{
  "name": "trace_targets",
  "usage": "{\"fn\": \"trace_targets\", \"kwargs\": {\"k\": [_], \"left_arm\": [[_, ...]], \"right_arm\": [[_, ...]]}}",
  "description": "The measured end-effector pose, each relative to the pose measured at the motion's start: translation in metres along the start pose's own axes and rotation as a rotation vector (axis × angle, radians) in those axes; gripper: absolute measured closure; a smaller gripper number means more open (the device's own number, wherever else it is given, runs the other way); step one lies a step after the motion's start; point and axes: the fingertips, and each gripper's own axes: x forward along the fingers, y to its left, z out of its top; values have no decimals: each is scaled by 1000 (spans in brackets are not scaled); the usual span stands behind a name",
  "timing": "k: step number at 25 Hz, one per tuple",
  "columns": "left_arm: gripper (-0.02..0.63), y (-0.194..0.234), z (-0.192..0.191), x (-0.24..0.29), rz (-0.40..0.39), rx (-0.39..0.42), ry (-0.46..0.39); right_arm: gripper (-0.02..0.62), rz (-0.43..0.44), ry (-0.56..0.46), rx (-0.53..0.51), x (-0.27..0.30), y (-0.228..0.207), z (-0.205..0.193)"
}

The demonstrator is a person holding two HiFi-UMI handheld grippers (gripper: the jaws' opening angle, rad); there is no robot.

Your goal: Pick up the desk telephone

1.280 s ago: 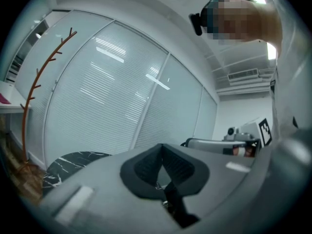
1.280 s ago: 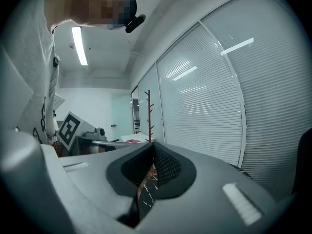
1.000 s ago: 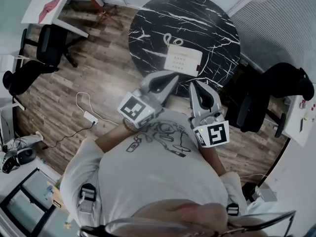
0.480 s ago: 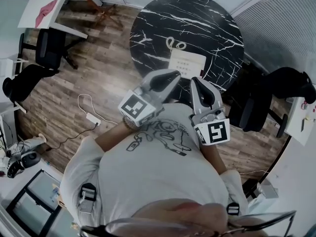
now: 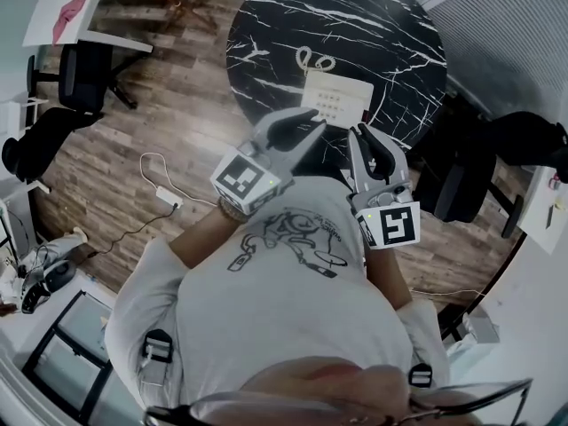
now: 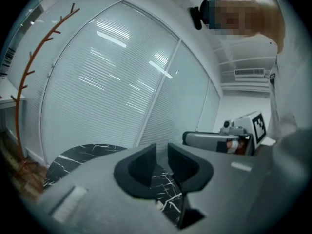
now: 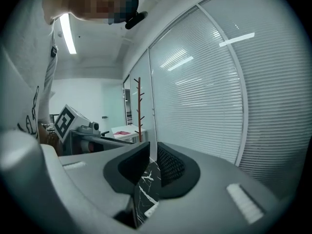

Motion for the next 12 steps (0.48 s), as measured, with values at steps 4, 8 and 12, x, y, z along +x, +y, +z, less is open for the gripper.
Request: {"fn": "trace_targets", "kwargs": {"k": [4, 8, 12], "left_arm": [[505, 13, -15, 15, 28, -22, 24], [476, 29, -39, 29, 49, -48, 68], [476, 44, -69, 43, 54, -77, 118]], "right_arm": [[528, 0, 37, 8, 3, -19, -19], [489, -4, 79, 23, 8, -38, -42], [456, -8, 124, 44, 17, -56, -70]]}}
